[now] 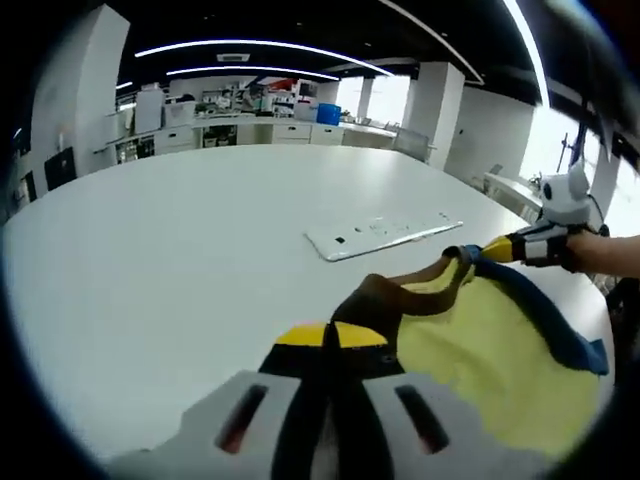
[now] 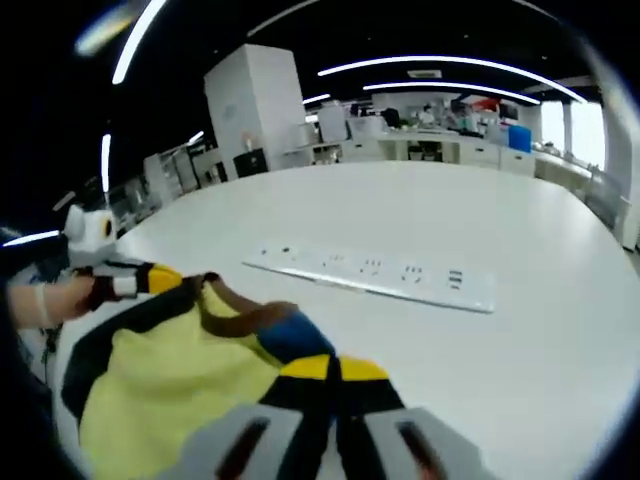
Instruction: Fold the garment on the visible template until the final outline fits inside the template.
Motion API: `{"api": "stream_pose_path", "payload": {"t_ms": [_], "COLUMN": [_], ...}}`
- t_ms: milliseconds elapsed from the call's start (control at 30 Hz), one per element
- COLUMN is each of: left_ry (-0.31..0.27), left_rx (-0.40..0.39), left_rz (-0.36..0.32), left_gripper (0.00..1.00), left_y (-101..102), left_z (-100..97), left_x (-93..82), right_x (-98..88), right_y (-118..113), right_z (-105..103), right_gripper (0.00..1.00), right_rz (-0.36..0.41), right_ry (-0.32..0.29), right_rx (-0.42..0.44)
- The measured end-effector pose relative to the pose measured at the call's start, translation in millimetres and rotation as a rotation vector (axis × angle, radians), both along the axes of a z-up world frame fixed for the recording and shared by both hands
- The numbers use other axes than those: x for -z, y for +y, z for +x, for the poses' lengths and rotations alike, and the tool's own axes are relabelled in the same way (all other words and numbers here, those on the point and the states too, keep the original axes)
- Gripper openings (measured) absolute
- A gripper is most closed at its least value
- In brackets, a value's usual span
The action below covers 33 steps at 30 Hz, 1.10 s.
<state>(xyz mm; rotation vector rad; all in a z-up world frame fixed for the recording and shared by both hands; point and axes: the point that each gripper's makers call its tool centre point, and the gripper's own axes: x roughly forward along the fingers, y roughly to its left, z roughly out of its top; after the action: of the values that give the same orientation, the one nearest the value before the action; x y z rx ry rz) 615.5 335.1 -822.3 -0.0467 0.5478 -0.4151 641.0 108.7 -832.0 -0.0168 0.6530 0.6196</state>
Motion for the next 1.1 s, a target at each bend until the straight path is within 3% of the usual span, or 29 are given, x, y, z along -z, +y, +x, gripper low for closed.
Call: {"api": "stream_pose_path", "payload": {"t_ms": [133,233,267,433,533,567,600,667,700,800,867,1100], "left_ry": [-0.019,-0.039,-0.04,-0.072,-0.072,-0.077,-0.086,-0.084,-0.085,-0.072,-0.054,-0.067], "left_rx": [0.028,0.056,0.058,0.136,0.167,0.167,0.171,0.176,0.195,0.214,0.21,0.236], "left_rz": [0.015,0.008,-0.002,-0.019,-0.049,-0.048,-0.025,-0.018,-0.012,-0.011,-0.046,-0.061], "left_gripper": [0.0,0.04,0.08,0.39,0.58,0.66,0.8,0.96,0.99,0.99,0.99,0.99], "left_y": [1.3,-3.4,-4.3,-18.4,-22.7,-23.2,-22.5,-24.2,-23.0,-20.4,-21.0,-26.6], "left_z": [1.9,-4.9,-6.2,-17.1,-24.4,-27.8,-32.1,-39.4,-38.4,-51.1,-59.9,-89.4], "left_x": [-2.9,-12.0,-14.3,-30.6,-37.3,-39.5,-42.0,-45.6,-45.9,-55.0,-62.0,-85.8], "right_x": [-3.6,-10.6,-12.6,-20.5,-23.2,-22.7,-21.6,-21.5,-22.7,-31.8,-36.4,-55.1], "right_y": [3.6,7.6,9.4,15.8,20.5,21.8,21.4,18.9,17.9,13.9,14.3,3.6], "right_z": [-5.5,-11.0,-10.3,-17.9,-31.2,-35.6,-39.4,-47.1,-49.7,-66.0,-79.1,-101.7], "right_gripper": [0.0,0.22,0.32,0.56,0.79,0.87,0.91,0.94,0.95,1.0,1.0,0.99], "right_rz": [0.023,0.06,0.084,0.127,0.139,0.138,0.131,0.125,0.127,0.154,0.166,0.166], "right_ry": [-0.001,-0.006,-0.002,0.005,0.021,0.029,0.032,0.045,0.047,0.056,0.068,0.057], "right_rx": [-0.018,-0.033,-0.034,-0.059,-0.107,-0.123,-0.136,-0.152,-0.152,-0.139,-0.139,-0.112]}}
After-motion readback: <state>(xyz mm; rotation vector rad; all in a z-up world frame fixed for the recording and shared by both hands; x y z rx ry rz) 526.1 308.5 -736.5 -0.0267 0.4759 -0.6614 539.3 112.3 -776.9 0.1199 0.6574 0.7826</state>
